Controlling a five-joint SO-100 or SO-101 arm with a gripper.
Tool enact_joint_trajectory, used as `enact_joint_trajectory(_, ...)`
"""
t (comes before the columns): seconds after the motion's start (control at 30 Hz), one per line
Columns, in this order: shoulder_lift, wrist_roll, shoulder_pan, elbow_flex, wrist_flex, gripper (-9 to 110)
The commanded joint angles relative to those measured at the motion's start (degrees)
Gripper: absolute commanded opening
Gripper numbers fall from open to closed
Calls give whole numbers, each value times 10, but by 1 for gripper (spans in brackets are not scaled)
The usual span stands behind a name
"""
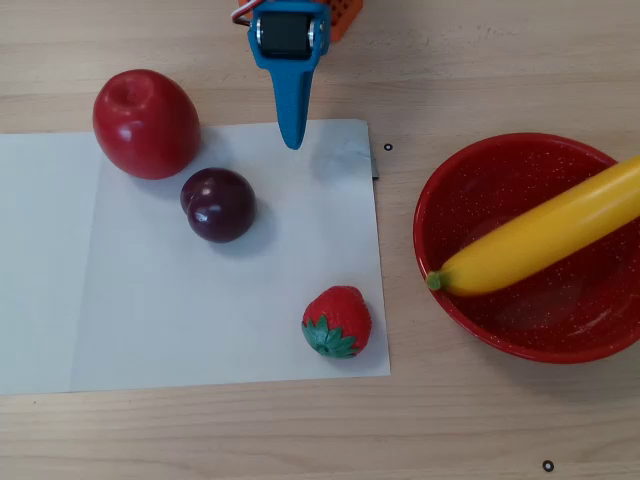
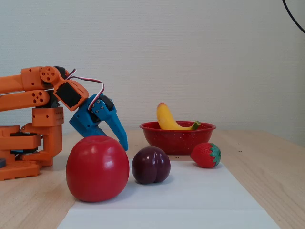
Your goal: Grasp the banana and put it in the red bowl
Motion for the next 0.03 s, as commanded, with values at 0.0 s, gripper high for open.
enact_joint_trajectory(0.0, 7, -13, -9, 9, 3, 0)
